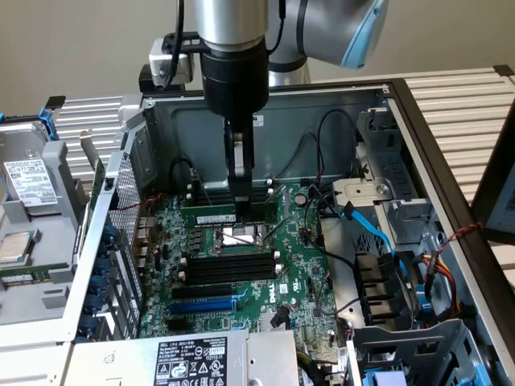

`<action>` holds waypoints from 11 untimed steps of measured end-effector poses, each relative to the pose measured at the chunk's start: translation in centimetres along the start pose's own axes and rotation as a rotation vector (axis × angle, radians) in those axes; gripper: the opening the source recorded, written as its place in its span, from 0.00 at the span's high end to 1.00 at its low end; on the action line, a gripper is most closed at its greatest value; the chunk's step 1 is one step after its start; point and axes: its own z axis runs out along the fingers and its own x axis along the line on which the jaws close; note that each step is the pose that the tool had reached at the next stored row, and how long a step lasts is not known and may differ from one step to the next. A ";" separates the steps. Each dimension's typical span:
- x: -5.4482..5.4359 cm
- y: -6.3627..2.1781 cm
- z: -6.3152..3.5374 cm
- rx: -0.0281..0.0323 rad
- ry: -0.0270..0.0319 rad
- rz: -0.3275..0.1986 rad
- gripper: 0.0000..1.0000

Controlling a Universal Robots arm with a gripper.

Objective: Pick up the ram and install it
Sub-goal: 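Insert the ram into the slot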

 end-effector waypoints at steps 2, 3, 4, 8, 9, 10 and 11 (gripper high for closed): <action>-0.1 0.02 2.15 0.0013 -0.0002 -0.031 0.87; -0.1 0.03 2.33 0.0014 -0.0003 -0.032 0.87; -0.2 0.09 2.63 0.0021 -0.0003 -0.032 0.87; -0.1 0.12 2.76 0.0021 -0.0001 -0.032 0.87; 0.0 0.12 2.79 0.0022 -0.0002 -0.032 0.87; 0.0 0.12 2.87 0.0024 -0.0005 -0.032 0.87; 0.0 0.13 2.98 0.0026 -0.0004 -0.032 0.87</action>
